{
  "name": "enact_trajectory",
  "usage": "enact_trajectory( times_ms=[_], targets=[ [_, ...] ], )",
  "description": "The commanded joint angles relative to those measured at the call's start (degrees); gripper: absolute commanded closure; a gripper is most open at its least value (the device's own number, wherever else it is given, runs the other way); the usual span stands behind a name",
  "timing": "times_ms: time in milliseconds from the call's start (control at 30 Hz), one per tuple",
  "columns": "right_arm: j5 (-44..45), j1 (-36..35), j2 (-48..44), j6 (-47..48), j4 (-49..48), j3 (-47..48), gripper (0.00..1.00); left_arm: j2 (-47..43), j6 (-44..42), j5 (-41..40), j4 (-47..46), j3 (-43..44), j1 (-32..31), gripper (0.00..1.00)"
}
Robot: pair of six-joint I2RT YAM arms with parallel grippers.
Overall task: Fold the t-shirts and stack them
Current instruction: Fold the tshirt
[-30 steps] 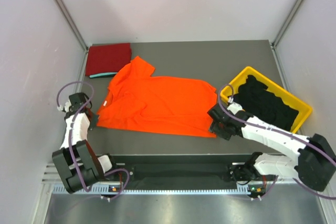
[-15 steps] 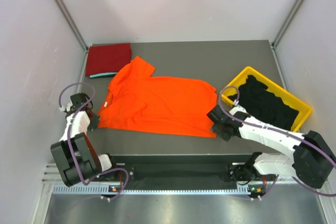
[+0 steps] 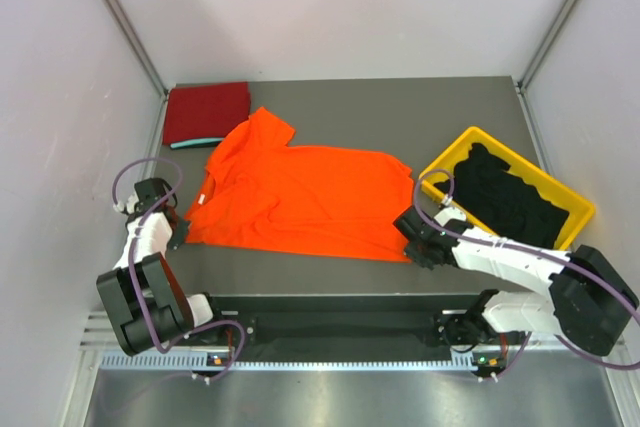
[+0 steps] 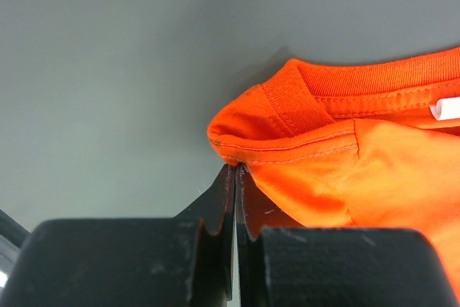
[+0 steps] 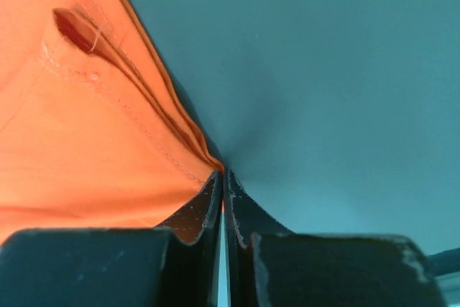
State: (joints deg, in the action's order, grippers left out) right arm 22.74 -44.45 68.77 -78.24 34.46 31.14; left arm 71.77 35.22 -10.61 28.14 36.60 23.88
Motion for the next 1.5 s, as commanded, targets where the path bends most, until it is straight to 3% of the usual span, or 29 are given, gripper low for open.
enact_trajectory(
  times_ms=[0,233,433,833,867,933,1000,1133,1233,1367,1467],
  targets=[
    [1.07,0.33,0.75,1.07,-1.76,-1.51,1.00,-0.84,-0.68,-1.34,-1.86,0.23,0.03,1.00],
    [4.68,-0.38,-5.83,2.65,1.67,-2.83,1.00,-0.31,-0.77,-3.01,-1.77,0.49,0.03,1.00],
    [2.22,-1.61,-11.29,8.54,-6.33,-5.91,1.00,-0.49,-0.77,-2.48,-2.13,0.14,0.03,1.00],
    [3.10,-6.18,-14.45,2.74,-2.30,-8.55,0.98,0.48,-0.59,-4.33,-0.37,1.19,0.03,1.00],
    [3.18,-6.18,-14.72,2.56,-0.20,-7.42,0.94,0.83,-0.68,-4.42,0.59,2.24,0.11,0.98],
    [4.76,-6.18,-15.68,1.78,3.23,-5.66,0.85,1.62,-1.47,-3.55,1.73,3.82,0.11,0.78],
    [6.52,-6.18,-16.56,1.07,8.33,-2.67,0.78,3.02,-1.82,-3.27,4.63,7.33,0.11,0.69],
    [7.93,-6.18,-16.66,3.60,11.42,2.60,0.70,3.21,-0.77,-5.47,9.12,14.09,0.12,0.65],
    [8.20,-6.00,-15.16,10.18,6.27,5.24,0.66,1.11,-1.99,-0.93,8.87,16.65,0.03,0.59],
    [-2.94,-3.02,-12.71,37.06,-7.54,10.34,0.61,-0.31,-10.34,28.38,0.43,17.54,-0.23,0.54],
    [-13.39,3.29,-8.59,49.03,-12.39,15.69,0.57,2.93,-11.92,34.24,-3.88,20.61,-1.81,0.48]
  ],
)
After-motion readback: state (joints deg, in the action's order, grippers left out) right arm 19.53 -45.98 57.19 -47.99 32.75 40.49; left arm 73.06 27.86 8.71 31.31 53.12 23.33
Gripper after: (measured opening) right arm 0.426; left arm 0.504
